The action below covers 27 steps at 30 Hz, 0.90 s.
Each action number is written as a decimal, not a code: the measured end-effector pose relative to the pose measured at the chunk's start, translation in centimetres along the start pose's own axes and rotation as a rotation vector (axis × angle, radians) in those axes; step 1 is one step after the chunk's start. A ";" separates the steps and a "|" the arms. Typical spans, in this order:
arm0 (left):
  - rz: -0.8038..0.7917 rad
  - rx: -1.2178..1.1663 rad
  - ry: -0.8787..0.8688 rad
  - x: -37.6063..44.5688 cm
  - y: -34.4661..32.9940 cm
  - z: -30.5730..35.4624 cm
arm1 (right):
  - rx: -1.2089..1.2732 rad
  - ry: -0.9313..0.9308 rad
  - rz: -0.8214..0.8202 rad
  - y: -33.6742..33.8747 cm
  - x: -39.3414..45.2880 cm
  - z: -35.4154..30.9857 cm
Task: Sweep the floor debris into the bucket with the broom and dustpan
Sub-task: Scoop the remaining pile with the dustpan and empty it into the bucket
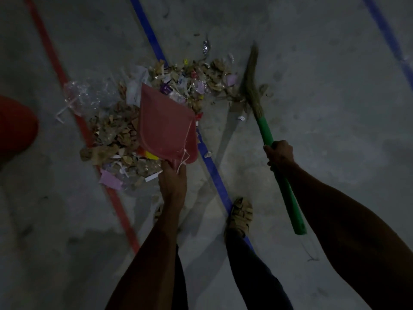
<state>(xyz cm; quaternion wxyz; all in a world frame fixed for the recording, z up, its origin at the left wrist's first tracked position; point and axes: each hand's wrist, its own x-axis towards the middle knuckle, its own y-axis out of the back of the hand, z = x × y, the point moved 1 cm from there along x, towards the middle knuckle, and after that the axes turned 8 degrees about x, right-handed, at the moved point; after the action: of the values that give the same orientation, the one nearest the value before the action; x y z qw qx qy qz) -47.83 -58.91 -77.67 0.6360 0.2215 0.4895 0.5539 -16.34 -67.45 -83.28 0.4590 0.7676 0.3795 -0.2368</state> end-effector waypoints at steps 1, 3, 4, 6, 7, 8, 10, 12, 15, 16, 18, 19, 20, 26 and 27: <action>-0.002 -0.007 0.012 -0.1 -0.5 0.4 | -0.027 -0.012 -0.048 -0.1 0.3 0.1; 0.009 -0.017 0.071 -0.2 -1.1 1.1 | -0.092 0.006 -0.138 -0.4 0.0 0.2; 0.019 -0.017 0.097 -0.4 -1.2 1.4 | -0.121 0.032 -0.176 -0.5 -0.4 0.3; 0.038 -0.031 0.130 -0.6 -1.2 1.9 | -0.154 0.084 -0.233 -0.6 -1.5 0.4; 0.047 -0.038 0.141 -0.6 -1.1 2.1 | -0.163 0.114 -0.249 -0.5 -2.0 0.5; 0.055 -0.038 0.148 -0.8 -0.9 2.5 | -0.166 0.150 -0.251 -0.4 -2.5 0.7; 0.067 -0.028 0.156 -0.9 -0.5 3.2 | -0.144 0.221 -0.223 0.0 -3.4 1.2; 0.057 -0.027 0.149 -1.2 -0.4 3.8 | -0.082 0.261 -0.168 0.8 -4.1 2.0; 0.039 -0.029 0.100 -1.5 -1.1 4.6 | -0.014 0.315 -0.057 2.2 -4.2 2.8; 0.035 -0.028 0.085 -1.6 -1.5 4.9 | 0.005 0.326 -0.022 2.7 -3.9 3.0; 0.022 -0.029 0.056 -2.0 -2.5 5.7 | 0.041 0.331 0.039 3.6 -2.9 3.2; 0.013 -0.034 0.044 -2.2 -2.8 6.1 | 0.055 0.322 0.062 4.1 -2.3 3.4; 0.009 -0.046 0.033 -2.4 -3.2 6.4 | 0.063 0.298 0.079 4.4 -1.7 3.6; 0.010 -0.061 -0.052 -2.7 -5.7 6.0 | 0.074 -0.017 0.090 4.7 2.5 5.6; 0.012 -0.068 -0.057 -2.7 -5.9 5.8 | 0.056 -0.061 0.074 4.3 2.6 5.9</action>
<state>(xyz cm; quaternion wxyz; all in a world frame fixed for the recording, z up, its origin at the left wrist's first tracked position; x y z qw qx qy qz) -39.62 -61.62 -79.05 0.6535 0.2184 0.4509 0.5674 -11.40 -72.99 -85.64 0.4571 0.7862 0.3299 -0.2533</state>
